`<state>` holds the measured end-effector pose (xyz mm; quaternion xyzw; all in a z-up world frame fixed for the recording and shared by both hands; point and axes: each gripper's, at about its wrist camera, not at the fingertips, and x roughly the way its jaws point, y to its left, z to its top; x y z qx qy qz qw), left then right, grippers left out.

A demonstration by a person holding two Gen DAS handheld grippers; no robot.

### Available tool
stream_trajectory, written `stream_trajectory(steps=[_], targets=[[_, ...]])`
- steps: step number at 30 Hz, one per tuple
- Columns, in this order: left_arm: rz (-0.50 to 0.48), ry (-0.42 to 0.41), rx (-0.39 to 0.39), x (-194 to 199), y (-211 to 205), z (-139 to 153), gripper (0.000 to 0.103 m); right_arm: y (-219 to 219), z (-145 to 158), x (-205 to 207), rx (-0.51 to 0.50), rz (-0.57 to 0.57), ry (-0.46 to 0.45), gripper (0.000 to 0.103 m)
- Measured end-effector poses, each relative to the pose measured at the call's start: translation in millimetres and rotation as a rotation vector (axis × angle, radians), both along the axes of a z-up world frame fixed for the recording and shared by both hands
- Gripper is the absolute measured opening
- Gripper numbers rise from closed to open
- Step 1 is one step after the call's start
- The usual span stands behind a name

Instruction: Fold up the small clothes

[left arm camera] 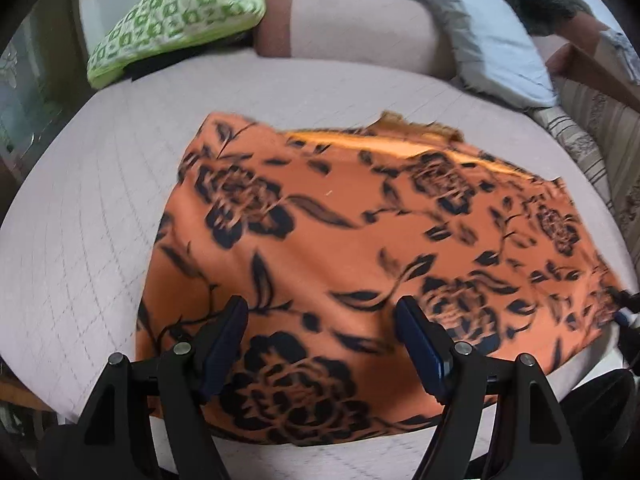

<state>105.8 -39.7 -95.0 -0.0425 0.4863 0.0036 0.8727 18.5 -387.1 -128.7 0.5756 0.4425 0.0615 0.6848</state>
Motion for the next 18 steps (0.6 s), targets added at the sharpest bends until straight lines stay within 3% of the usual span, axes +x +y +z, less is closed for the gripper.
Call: stream_trajectory(steps=[2,4,5,6,7,8,9,11,12,13,18], targets=[[0.005,0.001,-0.002,-3.3,3.4,-1.4,0.078,3.0,20.3,-1.8,-0.106,0.009,-0.034,0.014],[0.008,-0.007,0.013,-5.2,5.1,0.3,0.078,15.7,56.3,-8.7,-0.331,0.043,-0.103,0.014],[0.010,-0.009,0.014,-5.4,5.5,1.6,0.078,24.0,64.6,-9.8,-0.411,0.071,-0.118,0.014],[0.009,-0.008,0.011,-4.0,5.0,2.3,0.078,36.7,54.2,-3.2,-0.477,0.149,-0.078,0.014],[0.004,-0.004,0.023,-2.8,3.8,2.3,0.078,42.1,40.4,2.4,-0.482,0.206,-0.026,0.017],[-0.002,0.000,0.053,-2.2,2.6,2.0,0.078,43.6,13.7,7.5,-0.412,0.251,0.055,0.018],[-0.006,0.010,0.106,-2.2,1.1,-2.2,0.078,37.6,11.7,3.3,-0.369,0.209,0.034,0.019],[-0.030,0.034,0.138,0.0,0.2,-12.6,0.082,26.9,20.2,-1.1,-0.335,0.166,0.006,0.038],[-0.041,0.015,0.159,-1.8,-1.1,-12.3,0.082,19.7,27.8,-4.8,-0.332,0.133,-0.018,0.066],[-0.044,0.016,0.165,-2.2,-1.8,-10.9,0.082,12.7,34.6,-8.5,-0.329,0.102,-0.039,0.075],[-0.023,0.000,0.062,-4.2,2.0,4.6,0.082,-15.3,47.6,-11.3,-0.256,0.040,-0.096,0.075]])
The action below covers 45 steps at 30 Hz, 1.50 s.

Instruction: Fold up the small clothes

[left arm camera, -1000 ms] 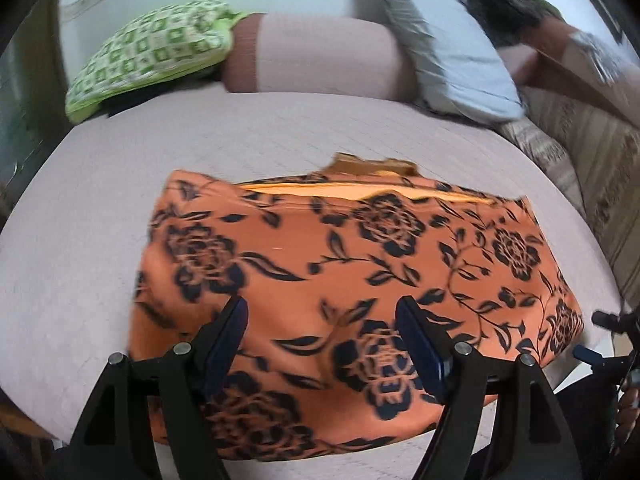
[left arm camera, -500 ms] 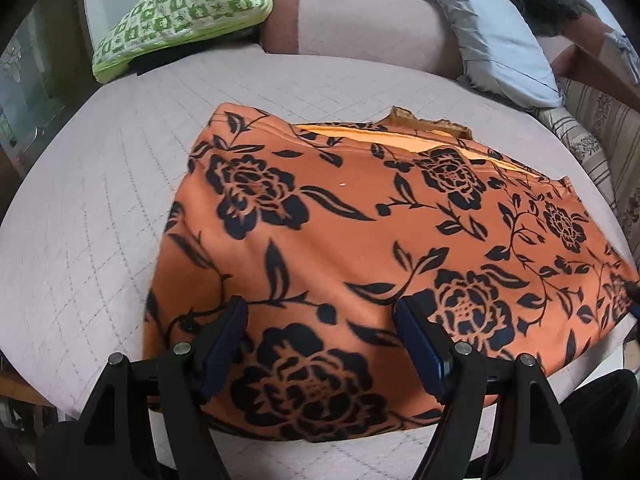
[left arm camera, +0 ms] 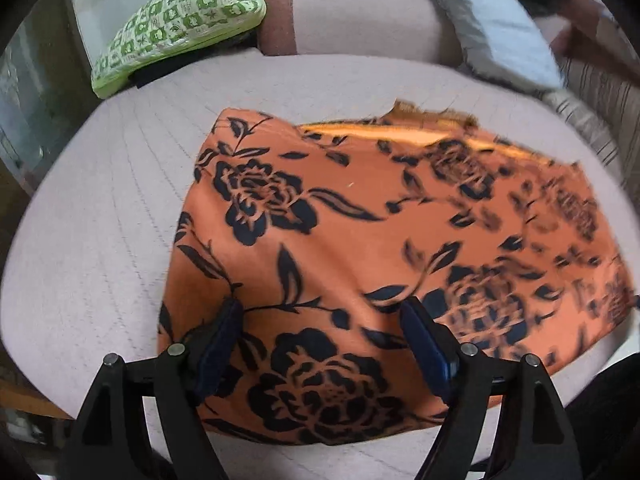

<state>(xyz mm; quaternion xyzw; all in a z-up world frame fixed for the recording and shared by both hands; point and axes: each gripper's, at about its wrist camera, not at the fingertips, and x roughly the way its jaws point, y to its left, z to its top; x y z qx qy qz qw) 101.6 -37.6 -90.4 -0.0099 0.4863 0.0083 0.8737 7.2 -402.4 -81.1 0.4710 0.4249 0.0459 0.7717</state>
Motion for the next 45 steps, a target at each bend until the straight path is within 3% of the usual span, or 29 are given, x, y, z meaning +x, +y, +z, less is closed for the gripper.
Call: stream_trajectory(steps=[3,5,7,10,13,17,18,19,20,23,26,27,29,30,31,32,35,38,40,43,45], targets=[[-0.010,-0.028,0.021,-1.4,-4.6,3.3,0.082,-5.2,6.8,11.8,-0.007,0.021,-0.024,0.075],[-0.018,0.008,0.097,3.9,-9.4,-8.3,0.082,-5.3,12.4,21.4,-0.024,0.070,-0.052,0.075],[-0.008,0.016,0.075,5.7,-3.4,-15.6,0.083,3.7,16.4,50.7,-0.055,0.164,-0.065,0.075],[-0.003,0.014,0.054,6.1,1.6,-10.2,0.083,8.8,-0.7,92.2,-0.088,0.270,-0.007,0.075],[0.000,0.005,0.027,4.2,8.5,-8.3,0.083,10.0,-23.7,127.8,-0.006,0.387,0.052,0.075],[-0.013,-0.011,0.042,3.1,7.4,-12.8,0.083,17.3,-32.3,152.2,0.009,0.460,0.064,0.073],[-0.013,-0.014,0.044,2.2,6.3,-13.3,0.083,18.2,-31.4,152.3,0.009,0.477,0.061,0.064],[-0.013,-0.016,0.040,2.3,6.4,-13.9,0.083,21.5,-30.2,154.1,0.003,0.505,0.055,0.033],[-0.012,-0.019,0.033,3.0,7.6,-14.3,0.083,28.1,-28.8,154.9,-0.019,0.534,0.060,0.022],[-0.020,-0.026,0.026,0.7,9.0,-15.6,0.083,41.8,-16.1,150.7,-0.160,0.553,0.049,0.018],[-0.017,-0.027,0.018,0.4,9.5,-16.3,0.083,54.2,3.1,141.7,-0.386,0.522,0.008,0.015],[-0.017,-0.022,0.016,1.1,9.6,-15.2,0.083,57.6,-12.8,143.7,-0.438,0.523,0.070,0.016],[-0.013,-0.024,-0.018,-1.0,14.3,-4.5,0.083,47.6,-22.6,147.4,-0.349,0.490,0.090,0.025],[0.001,-0.073,-0.061,-7.0,25.5,7.9,0.083,42.3,-12.9,145.9,-0.337,0.460,0.078,0.041],[0.020,-0.112,-0.071,-11.4,33.7,16.4,0.083,39.3,-4.7,143.3,-0.356,0.440,0.062,0.070],[0.049,-0.139,-0.086,-15.4,44.3,23.6,0.083,36.2,8.4,138.0,-0.408,0.412,0.033,0.078],[0.171,-0.144,-0.236,-22.8,94.2,28.8,0.083,38.0,43.6,122.6,-0.549,0.365,-0.011,0.078],[0.204,-0.069,-0.428,-12.8,139.7,16.9,0.082,56.0,69.9,108.1,-0.518,0.374,-0.088,0.078],[0.181,-0.042,-0.521,-3.2,153.3,12.6,0.082,91.2,83.6,96.7,-0.454,0.467,-0.151,0.078],[0.195,0.032,-0.573,4.2,156.0,3.4,0.077,148.2,81.8,80.9,-0.377,0.628,-0.197,0.078],[0.172,0.076,-0.610,-4.3,149.5,-4.5,0.077,181.7,68.7,74.3,-0.400,0.712,-0.198,0.078]])
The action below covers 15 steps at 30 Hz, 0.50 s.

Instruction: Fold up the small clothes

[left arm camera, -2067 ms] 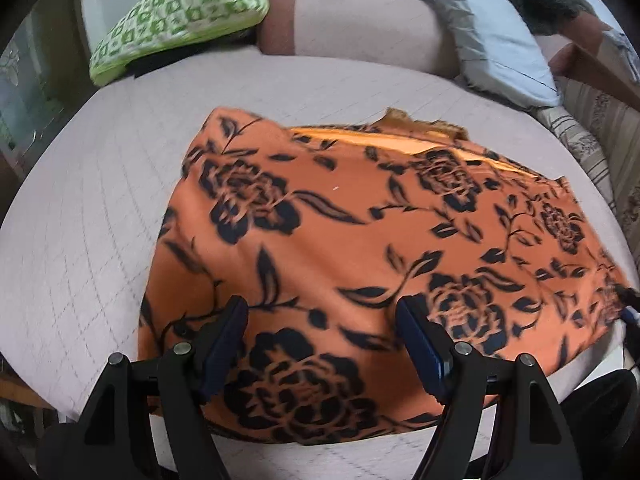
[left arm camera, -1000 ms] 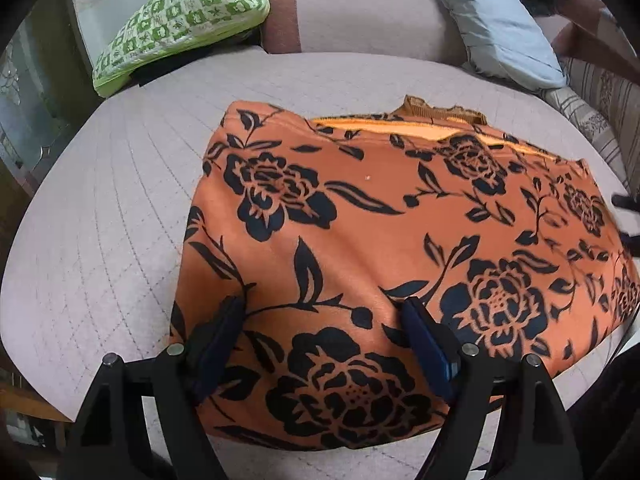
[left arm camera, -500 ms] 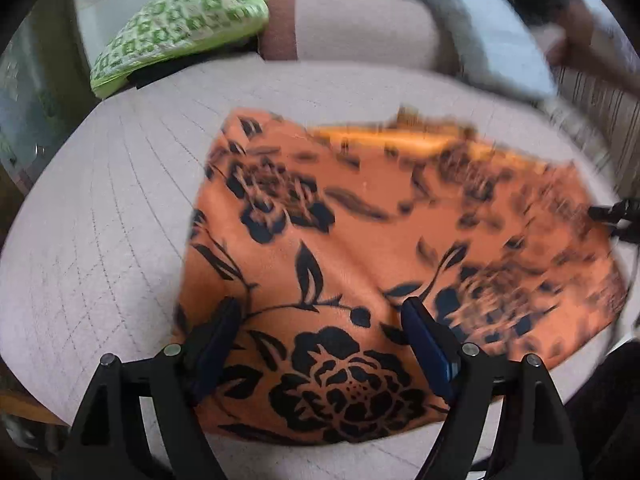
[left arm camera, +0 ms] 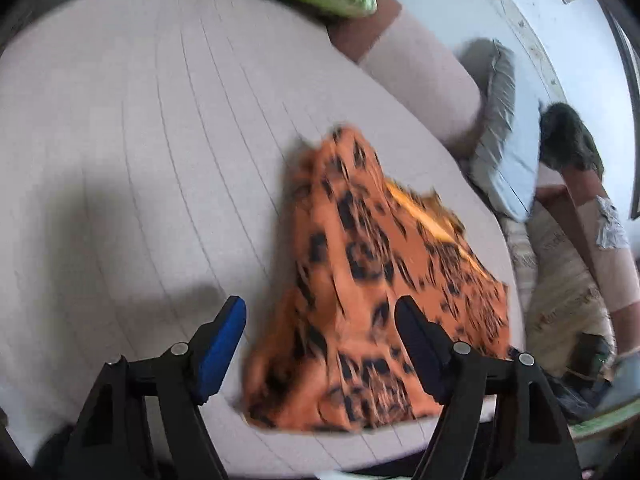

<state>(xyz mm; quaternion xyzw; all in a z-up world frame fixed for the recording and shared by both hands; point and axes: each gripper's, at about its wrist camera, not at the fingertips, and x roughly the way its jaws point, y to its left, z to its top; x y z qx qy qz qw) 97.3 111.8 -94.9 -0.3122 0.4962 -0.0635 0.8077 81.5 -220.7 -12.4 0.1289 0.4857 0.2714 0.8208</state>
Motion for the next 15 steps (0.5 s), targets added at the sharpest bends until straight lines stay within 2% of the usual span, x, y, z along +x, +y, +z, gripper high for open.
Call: stream_trajectory(steps=[2,4,6,7,8,10,11,12,14,15], targets=[[-0.015,0.023,0.013,-12.9,-8.2,-7.3,0.077,16.7,-19.6,-3.2,-0.046,0.018,0.037,0.078],[-0.023,0.058,0.038,-17.4,-13.9,-19.6,0.074,23.1,-34.8,-3.3,-0.045,0.015,0.070,0.078],[-0.012,0.076,0.116,-17.5,-16.4,-21.8,0.041,27.5,-44.1,-2.7,-0.047,0.020,0.079,0.078],[-0.003,0.093,0.091,-17.0,-14.3,-21.3,0.014,26.9,-46.7,-3.7,-0.048,0.023,0.079,0.078],[0.020,0.087,0.028,-19.5,-10.6,-17.2,0.012,29.9,-48.0,-1.5,-0.049,0.024,0.078,0.078],[0.021,0.009,0.093,-28.5,-18.0,8.4,0.011,29.1,-46.2,3.0,-0.051,0.020,0.079,0.078],[0.043,0.001,0.088,-33.6,-19.4,11.8,0.011,26.9,-43.6,3.9,-0.048,0.013,0.073,0.078],[0.086,0.045,0.061,-36.8,-18.2,1.9,0.011,25.7,-42.8,6.1,-0.048,0.004,0.072,0.078],[0.142,0.185,-0.018,-36.6,-12.7,-38.1,0.015,25.4,-49.6,13.4,-0.069,-0.006,0.102,0.078],[0.175,0.167,-0.071,-38.8,-6.3,-43.2,0.015,24.4,-55.9,15.3,-0.066,-0.007,0.110,0.078]])
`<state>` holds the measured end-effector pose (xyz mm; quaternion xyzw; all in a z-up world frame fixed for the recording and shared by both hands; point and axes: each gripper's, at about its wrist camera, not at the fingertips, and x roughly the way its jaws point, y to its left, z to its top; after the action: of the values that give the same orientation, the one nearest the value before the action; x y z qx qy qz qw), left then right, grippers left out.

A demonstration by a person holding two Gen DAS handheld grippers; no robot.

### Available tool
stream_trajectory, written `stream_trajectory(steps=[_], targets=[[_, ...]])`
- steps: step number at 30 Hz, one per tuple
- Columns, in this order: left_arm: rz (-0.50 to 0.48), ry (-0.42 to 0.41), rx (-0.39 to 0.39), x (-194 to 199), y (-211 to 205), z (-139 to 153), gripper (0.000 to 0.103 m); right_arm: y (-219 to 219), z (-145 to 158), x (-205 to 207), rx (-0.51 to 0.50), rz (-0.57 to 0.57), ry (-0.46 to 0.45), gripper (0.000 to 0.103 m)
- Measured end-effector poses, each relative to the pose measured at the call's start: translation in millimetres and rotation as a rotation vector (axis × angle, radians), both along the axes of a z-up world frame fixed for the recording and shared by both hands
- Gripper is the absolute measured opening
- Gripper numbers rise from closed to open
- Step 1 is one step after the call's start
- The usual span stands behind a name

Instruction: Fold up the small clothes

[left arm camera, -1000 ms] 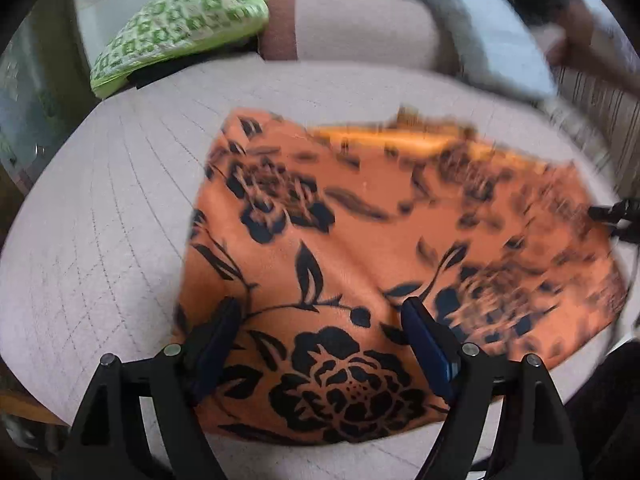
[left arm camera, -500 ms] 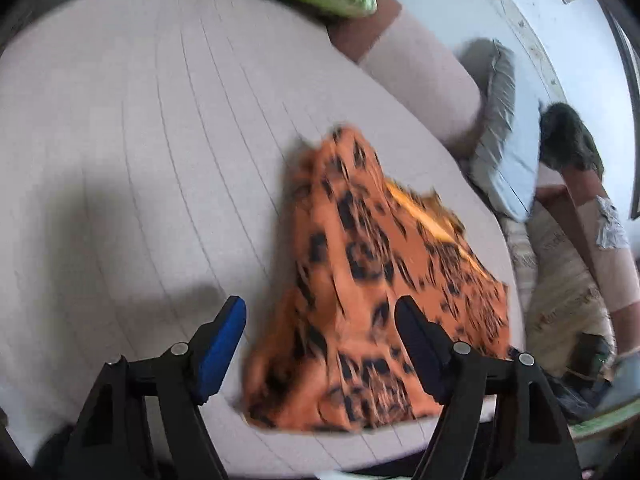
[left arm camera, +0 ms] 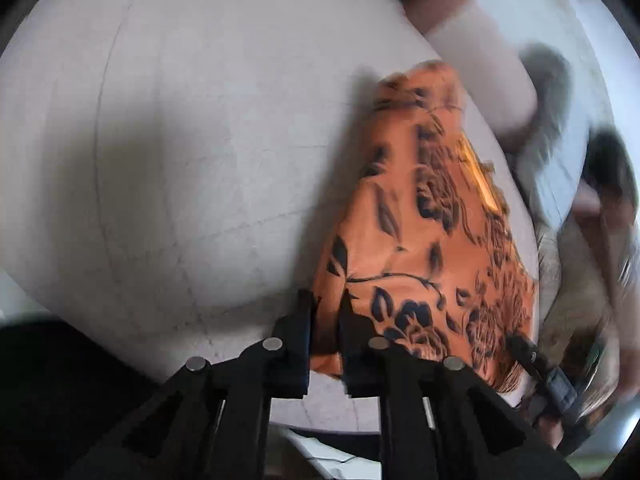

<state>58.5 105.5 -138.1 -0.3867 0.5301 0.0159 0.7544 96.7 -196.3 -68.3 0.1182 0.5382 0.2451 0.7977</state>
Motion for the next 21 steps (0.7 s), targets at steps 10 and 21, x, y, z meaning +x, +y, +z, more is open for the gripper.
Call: stream_trajectory(steps=[10,21], targets=[[-0.150,-0.178,0.339,62.0,-14.0,78.5,0.067,-11.6,-2.6,1.0,0.068,0.002,-0.001,0.078],[-0.328,-0.055,0.355,192.1,-23.1,27.6,0.021,-19.4,-5.1,-2.5,0.114,0.008,-0.019,0.078]])
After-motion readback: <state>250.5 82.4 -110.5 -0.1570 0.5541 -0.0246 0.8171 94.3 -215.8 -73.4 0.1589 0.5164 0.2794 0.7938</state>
